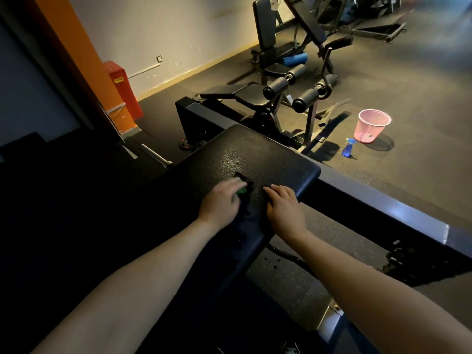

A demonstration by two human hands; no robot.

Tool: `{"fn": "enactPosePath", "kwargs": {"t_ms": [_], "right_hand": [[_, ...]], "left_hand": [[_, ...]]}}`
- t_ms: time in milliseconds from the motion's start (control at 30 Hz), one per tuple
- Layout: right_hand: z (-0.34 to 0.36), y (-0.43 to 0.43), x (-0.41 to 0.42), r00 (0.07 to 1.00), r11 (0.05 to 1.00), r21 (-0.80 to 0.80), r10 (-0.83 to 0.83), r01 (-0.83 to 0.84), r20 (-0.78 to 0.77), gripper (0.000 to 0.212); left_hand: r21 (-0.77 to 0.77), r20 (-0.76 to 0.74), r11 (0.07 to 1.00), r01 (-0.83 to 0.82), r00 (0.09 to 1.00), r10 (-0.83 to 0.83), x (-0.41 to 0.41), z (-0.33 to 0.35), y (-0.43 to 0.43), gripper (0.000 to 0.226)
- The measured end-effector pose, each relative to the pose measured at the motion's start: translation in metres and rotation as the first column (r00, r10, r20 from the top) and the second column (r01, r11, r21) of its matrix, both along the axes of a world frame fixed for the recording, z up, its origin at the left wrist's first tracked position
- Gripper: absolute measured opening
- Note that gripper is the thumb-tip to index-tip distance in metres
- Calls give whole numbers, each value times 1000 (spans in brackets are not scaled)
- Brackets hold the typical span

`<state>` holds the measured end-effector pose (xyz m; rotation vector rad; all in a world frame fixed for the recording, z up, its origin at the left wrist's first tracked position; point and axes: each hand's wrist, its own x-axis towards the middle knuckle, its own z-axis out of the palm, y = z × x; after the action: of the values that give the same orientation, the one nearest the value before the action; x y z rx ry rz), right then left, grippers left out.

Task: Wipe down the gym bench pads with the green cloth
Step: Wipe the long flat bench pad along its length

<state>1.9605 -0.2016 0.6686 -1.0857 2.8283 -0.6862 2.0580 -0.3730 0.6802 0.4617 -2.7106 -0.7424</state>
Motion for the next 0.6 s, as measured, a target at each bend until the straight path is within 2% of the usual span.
{"fn": "enactPosePath", "kwargs": {"t_ms": [100, 167, 300, 533, 600], "right_hand": [[2, 1, -3, 999, 1000, -1, 11, -11, 43, 46], [3, 2, -3, 999, 1000, -2, 13, -13, 51, 46], [3, 3, -3, 997, 1000, -29, 2, 1, 75, 46], [-2, 11, -9, 971, 974, -225, 25, 30, 238, 43], [-7, 19, -8, 982, 973, -225, -10, 53, 186, 40]], "left_hand": [[25, 72, 959, -281, 958, 279, -15, 4, -20, 49], [47, 134, 931, -361, 926, 352, -27, 5, -15, 48], [-13, 121, 960, -280, 952, 280, -31, 4, 13, 46], [-37, 38, 999, -21, 999, 22, -2, 0, 71, 42], [-46, 31, 997, 69, 997, -67, 6, -2, 76, 40]]}}
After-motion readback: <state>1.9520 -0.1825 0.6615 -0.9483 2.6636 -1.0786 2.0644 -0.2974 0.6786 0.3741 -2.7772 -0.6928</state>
